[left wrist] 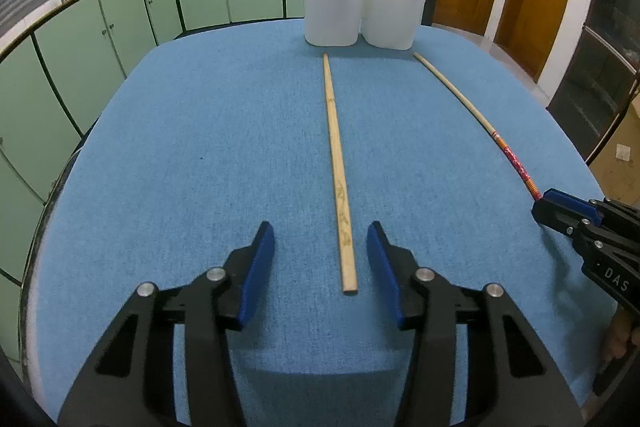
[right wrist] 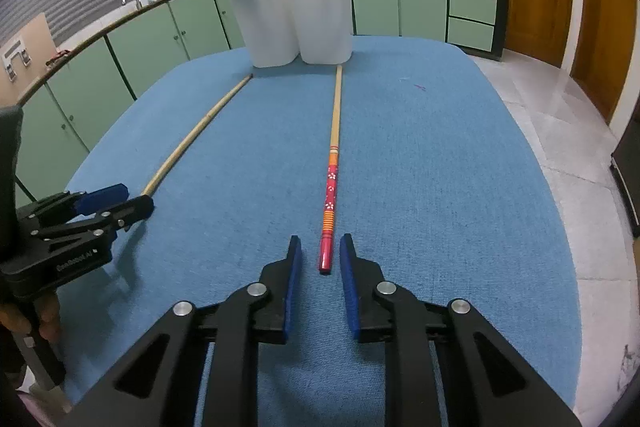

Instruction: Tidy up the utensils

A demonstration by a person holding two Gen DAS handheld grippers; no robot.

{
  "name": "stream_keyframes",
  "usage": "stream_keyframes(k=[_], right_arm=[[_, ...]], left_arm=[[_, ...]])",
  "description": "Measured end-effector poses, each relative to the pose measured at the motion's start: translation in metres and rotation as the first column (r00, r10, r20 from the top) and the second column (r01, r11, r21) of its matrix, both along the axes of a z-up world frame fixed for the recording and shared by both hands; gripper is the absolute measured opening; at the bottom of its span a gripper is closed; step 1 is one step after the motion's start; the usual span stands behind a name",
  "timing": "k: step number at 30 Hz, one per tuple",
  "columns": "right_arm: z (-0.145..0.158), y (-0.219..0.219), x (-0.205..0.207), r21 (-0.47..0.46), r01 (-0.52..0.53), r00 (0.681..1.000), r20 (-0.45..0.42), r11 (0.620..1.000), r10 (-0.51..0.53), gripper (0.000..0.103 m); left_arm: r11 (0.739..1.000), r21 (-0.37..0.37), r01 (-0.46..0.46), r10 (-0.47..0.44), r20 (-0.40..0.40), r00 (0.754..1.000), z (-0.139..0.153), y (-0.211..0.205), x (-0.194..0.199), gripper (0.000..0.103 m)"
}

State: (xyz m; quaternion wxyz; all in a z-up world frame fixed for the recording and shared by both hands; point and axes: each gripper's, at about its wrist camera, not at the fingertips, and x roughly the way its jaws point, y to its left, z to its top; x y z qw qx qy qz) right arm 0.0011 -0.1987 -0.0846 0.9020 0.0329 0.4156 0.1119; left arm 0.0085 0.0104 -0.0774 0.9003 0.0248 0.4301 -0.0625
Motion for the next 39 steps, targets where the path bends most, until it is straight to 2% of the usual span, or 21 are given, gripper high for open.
stream_keyframes(k=[3,6,10,11,19,29,39], right_arm=[[0.000,0.002,0.000,-0.017,0.001,1.000,0.000,1.000,-0.001,0.017],[0.000,0.003,0.000,-0.024,-0.001,1.000,-0.001,1.000,0.001,0.009],[0.000,0.003,-0.001,-0.025,-0.002,1.000,0.000,1.000,0.002,0.007],[0.000,0.002,-0.001,-0.024,-0.002,1.000,0.001,1.000,0.002,0.007],[0.009,-0.004,-0.008,-0.002,0.003,0.999,0.041,1.000,-0.003,0.006],[0.057,-0.012,-0.009,0.007,-0.002,0.989,0.146,1.000,0.001,0.006],[0.116,-0.026,-0.002,0.094,-0.016,0.966,0.259,0.995,-0.009,0.006]], left_arm=[[1.000,0.004,0.007,-0.007,0.000,1.000,0.000,-0.001,0.000,0.040],[1.000,0.010,0.013,-0.013,0.003,1.000,0.000,-0.003,-0.001,0.031],[0.999,0.028,0.023,-0.023,0.007,1.000,0.000,-0.007,-0.001,0.009],[0.999,0.034,0.026,-0.026,0.007,1.000,0.000,-0.008,-0.002,0.007],[1.000,0.017,0.020,-0.019,-0.006,1.000,0.008,-0.005,-0.003,0.006],[1.000,-0.010,0.017,-0.016,0.083,0.996,0.067,0.002,-0.005,0.006],[0.998,-0.060,0.034,-0.021,0.207,0.978,0.124,-0.001,0.003,0.006]])
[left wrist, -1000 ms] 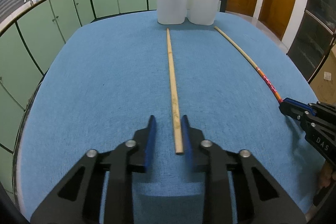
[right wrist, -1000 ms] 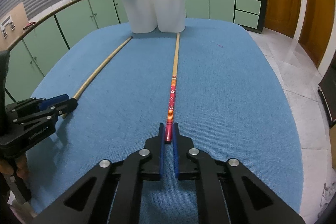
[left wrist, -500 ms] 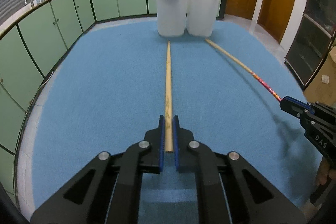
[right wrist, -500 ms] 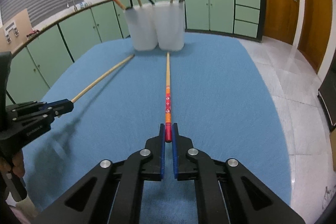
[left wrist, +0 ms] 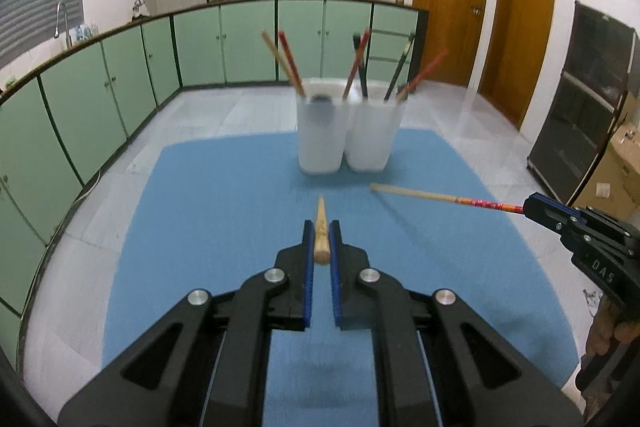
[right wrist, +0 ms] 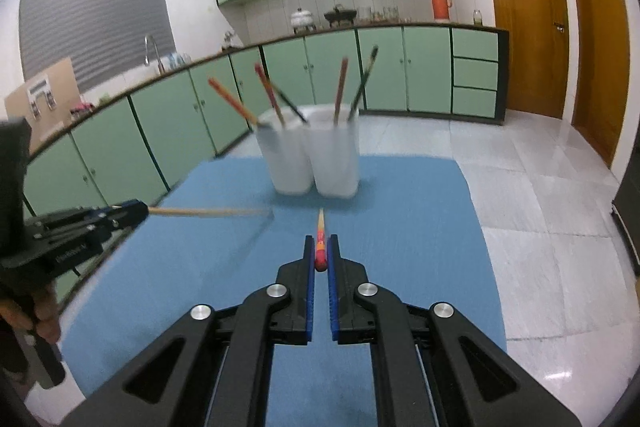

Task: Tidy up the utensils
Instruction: 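Lift both chopsticks upright and lower them into the white utensil holder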

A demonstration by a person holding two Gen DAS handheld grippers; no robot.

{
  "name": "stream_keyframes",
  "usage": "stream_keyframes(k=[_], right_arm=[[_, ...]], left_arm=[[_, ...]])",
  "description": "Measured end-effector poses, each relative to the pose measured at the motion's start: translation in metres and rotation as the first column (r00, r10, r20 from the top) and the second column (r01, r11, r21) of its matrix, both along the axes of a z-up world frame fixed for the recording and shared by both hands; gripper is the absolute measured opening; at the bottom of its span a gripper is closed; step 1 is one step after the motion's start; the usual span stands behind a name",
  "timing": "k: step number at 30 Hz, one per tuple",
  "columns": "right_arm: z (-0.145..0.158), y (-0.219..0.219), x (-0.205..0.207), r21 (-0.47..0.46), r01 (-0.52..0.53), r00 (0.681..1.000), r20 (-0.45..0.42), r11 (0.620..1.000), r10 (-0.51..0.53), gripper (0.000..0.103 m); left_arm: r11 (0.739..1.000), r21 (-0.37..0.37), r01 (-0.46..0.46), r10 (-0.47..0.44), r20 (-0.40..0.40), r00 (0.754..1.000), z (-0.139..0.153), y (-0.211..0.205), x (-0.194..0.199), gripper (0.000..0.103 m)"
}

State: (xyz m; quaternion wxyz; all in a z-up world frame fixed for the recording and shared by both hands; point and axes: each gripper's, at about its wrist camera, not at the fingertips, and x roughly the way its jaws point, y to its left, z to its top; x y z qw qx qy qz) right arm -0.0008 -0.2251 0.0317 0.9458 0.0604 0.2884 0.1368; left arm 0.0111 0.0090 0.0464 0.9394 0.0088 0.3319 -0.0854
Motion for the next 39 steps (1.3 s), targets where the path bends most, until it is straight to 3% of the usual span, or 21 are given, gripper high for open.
stream_keyframes(k=[6,19,25,33,39], right_arm=[[0.034,-0.010,0.017,0.071,-0.006,0.998,0.057,0.997,0.002,0.006],[0.096,-0.013,0.050,0.050,-0.067,0.987,0.147,0.996,0.059,0.006],[0.130,-0.014,0.063,0.055,-0.117,0.974,0.199,0.992,0.104,0.006],[0.193,-0.009,0.096,0.030,-0.134,0.944,0.307,0.991,0.119,0.006],[0.219,-0.006,0.139,0.027,-0.111,0.935,0.341,0.993,0.095,0.006]], left_arm=[[1.000,-0.029,0.005,-0.003,0.070,0.998,0.030,-0.001,0.015,0.006],[0.997,-0.074,0.031,-0.017,0.183,0.983,0.081,-0.003,0.041,0.006],[0.995,-0.093,0.041,-0.016,0.256,0.967,0.113,0.001,0.052,0.006],[0.996,-0.078,0.031,0.003,0.396,0.918,0.172,-0.008,0.078,0.006],[0.997,-0.062,0.045,-0.017,0.396,0.918,0.181,-0.021,0.111,0.006]])
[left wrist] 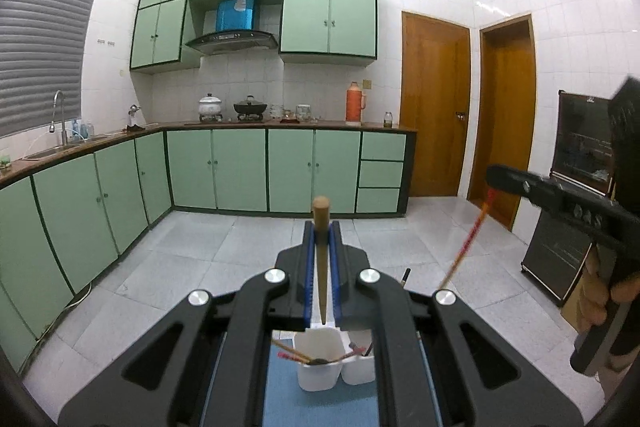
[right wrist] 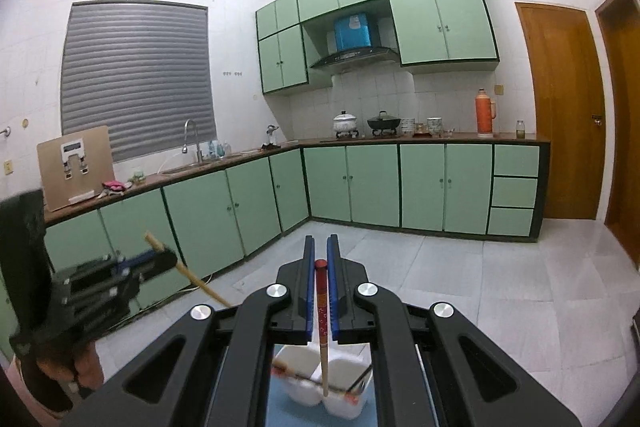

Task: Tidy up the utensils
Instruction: 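Lift both chopsticks upright and lower them into the white utensil holder, then open both tools and pull them back from the holder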

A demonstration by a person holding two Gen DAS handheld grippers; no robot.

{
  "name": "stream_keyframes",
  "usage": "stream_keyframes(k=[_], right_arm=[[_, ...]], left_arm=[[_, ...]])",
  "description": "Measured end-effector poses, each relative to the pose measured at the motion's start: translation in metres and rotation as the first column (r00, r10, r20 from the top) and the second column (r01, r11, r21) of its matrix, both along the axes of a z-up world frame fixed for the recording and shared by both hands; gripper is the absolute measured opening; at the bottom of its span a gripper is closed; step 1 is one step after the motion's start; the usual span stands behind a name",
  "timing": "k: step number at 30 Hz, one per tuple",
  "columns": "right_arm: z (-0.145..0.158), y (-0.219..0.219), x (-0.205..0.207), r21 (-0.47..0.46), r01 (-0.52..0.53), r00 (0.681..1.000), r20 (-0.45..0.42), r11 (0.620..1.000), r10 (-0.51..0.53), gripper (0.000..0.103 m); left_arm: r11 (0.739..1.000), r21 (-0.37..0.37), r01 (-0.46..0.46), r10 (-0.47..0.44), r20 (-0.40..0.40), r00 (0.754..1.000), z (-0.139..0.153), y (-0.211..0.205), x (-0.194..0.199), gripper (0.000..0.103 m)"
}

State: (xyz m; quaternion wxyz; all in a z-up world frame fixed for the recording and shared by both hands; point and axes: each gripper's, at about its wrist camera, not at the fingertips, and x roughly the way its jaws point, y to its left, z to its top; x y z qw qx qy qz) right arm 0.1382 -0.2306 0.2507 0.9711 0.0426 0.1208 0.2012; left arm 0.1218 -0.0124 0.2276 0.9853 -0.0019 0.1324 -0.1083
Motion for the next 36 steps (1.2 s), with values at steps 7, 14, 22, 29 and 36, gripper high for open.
stream_keyframes(k=[7,14,22,29,36], right_arm=[[-0.030,0.011,0.054,-0.021,0.024,0.998,-0.055,0.999,-0.025,0.006],[-0.072,0.018,0.079,-0.026,0.023,0.993,-0.111,0.999,-0.025,0.006],[-0.096,0.023,0.091,-0.040,0.019,0.987,-0.157,0.999,-0.025,0.006],[-0.123,0.010,0.060,-0.063,0.068,0.979,-0.190,0.996,-0.079,0.044],[-0.146,-0.010,-0.004,-0.083,0.150,0.967,-0.193,0.985,-0.164,0.062]], left_arm=[[1.000,0.000,0.020,-0.020,-0.090,0.996,-0.024,-0.003,0.040,0.006],[0.999,0.005,0.031,-0.030,-0.162,0.986,-0.055,-0.001,0.065,0.006],[0.999,0.014,0.039,-0.034,-0.251,0.968,-0.089,0.000,0.087,0.007],[0.999,-0.035,0.016,-0.025,-0.254,0.967,-0.100,0.024,0.069,0.053],[0.998,-0.022,-0.062,0.056,-0.211,0.976,-0.103,0.046,0.020,0.070]])
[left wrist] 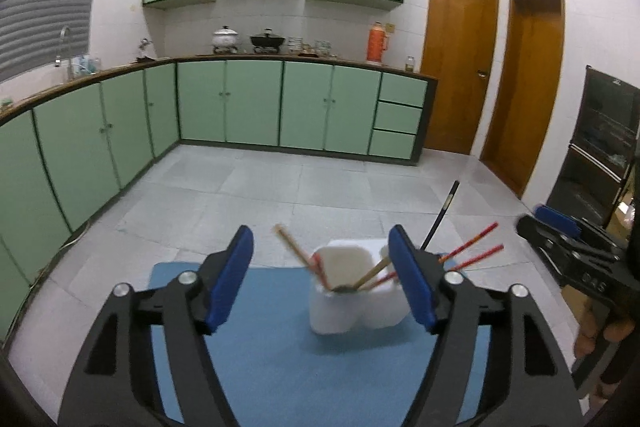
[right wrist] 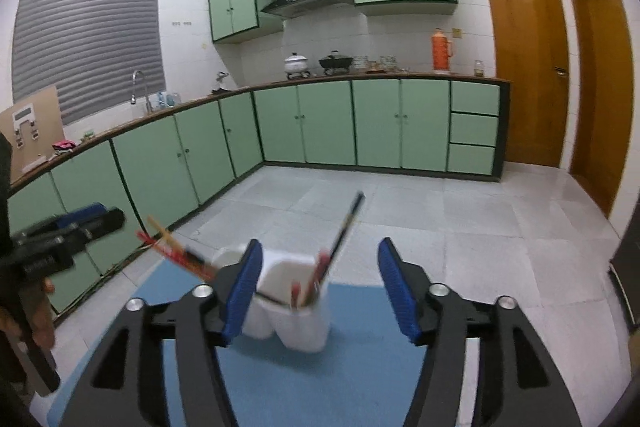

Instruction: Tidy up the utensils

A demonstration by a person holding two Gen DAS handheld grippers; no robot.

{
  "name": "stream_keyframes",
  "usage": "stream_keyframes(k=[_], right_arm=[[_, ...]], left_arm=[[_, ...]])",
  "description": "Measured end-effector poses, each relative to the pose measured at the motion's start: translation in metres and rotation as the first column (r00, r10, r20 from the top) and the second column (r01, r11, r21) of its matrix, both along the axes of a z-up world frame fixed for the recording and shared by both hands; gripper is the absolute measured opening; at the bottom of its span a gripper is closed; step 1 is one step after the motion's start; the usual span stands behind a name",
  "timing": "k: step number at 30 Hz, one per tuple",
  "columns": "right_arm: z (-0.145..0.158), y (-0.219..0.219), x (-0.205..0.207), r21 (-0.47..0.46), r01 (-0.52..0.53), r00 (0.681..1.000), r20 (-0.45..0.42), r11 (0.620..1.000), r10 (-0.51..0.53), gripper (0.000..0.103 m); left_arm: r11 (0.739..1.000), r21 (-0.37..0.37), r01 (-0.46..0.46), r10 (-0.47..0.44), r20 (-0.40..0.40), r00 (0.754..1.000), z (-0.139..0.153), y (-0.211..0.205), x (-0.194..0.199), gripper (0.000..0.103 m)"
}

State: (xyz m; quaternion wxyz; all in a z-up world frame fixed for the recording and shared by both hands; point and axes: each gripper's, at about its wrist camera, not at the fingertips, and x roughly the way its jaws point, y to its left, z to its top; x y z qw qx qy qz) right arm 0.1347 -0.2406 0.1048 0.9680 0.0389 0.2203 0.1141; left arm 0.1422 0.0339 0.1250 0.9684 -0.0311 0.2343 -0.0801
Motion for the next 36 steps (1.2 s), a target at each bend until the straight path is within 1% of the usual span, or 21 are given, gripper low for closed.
stream_keyframes(k=[1,4,6,8,10,11,14,18,20,23,26,33,36], right_arm=[[-0.003,-0.001,-0.008,0.001,0.003,1.000,-0.001,1.000,-0.003,0.063],[-0.012,-0.002,-0.036,0.012,0.017,1.000,-0.018,1.000,-0.016,0.071],[-0.018,-0.001,-0.051,0.023,0.018,0.999,-0.033,1.000,-0.018,0.079],[-0.022,0.000,-0.064,0.032,0.021,0.998,-0.052,0.999,-0.019,0.085],[-0.024,0.001,-0.078,0.041,0.020,0.997,-0.074,0.999,-0.017,0.091],[-0.025,0.002,-0.086,0.043,0.021,0.996,-0.082,0.999,-0.017,0.096],[-0.024,0.001,-0.100,0.049,0.021,0.996,-0.093,0.999,-0.017,0.097],[-0.017,0.000,-0.118,0.060,0.024,0.994,-0.110,0.998,-0.017,0.097],[-0.013,0.001,-0.128,0.058,0.020,0.995,-0.097,0.998,-0.014,0.097],[-0.003,0.003,-0.143,0.050,0.008,0.997,-0.072,0.999,-0.005,0.097],[0.005,0.007,-0.156,0.045,-0.001,0.999,-0.053,0.999,0.003,0.097],[0.016,0.016,-0.176,0.025,-0.021,0.999,-0.024,0.999,0.021,0.097],[0.019,0.020,-0.181,0.018,-0.033,0.999,-0.020,0.999,0.033,0.097]], left_arm=[[1.000,0.002,-0.006,0.006,-0.002,1.000,-0.002,0.002,-0.009,0.071],[0.999,0.016,-0.035,0.035,-0.003,0.999,-0.007,0.005,-0.032,0.080],[0.999,0.019,-0.037,0.037,-0.007,0.999,-0.010,0.003,-0.045,0.083],[0.999,0.024,-0.033,0.034,-0.020,0.999,-0.014,0.001,-0.061,0.089],[0.999,0.034,-0.027,0.028,-0.025,0.999,-0.018,-0.002,-0.074,0.090],[0.999,0.042,-0.024,0.025,-0.028,0.999,-0.020,-0.005,-0.080,0.090],[0.997,0.077,-0.009,0.012,-0.028,1.000,-0.023,-0.014,-0.100,0.093],[0.998,0.061,0.025,-0.023,-0.030,0.999,-0.019,-0.020,-0.117,0.095],[0.998,0.053,0.039,-0.037,-0.024,0.999,-0.014,-0.020,-0.128,0.096],[0.996,0.078,0.034,-0.034,-0.001,0.999,-0.007,-0.022,-0.142,0.096],[0.996,0.082,0.038,-0.040,0.014,0.999,-0.001,-0.024,-0.157,0.096],[0.996,0.080,0.026,-0.027,0.017,0.999,0.009,-0.025,-0.176,0.096],[0.997,0.064,0.031,-0.032,0.012,0.999,0.012,-0.026,-0.183,0.096]])
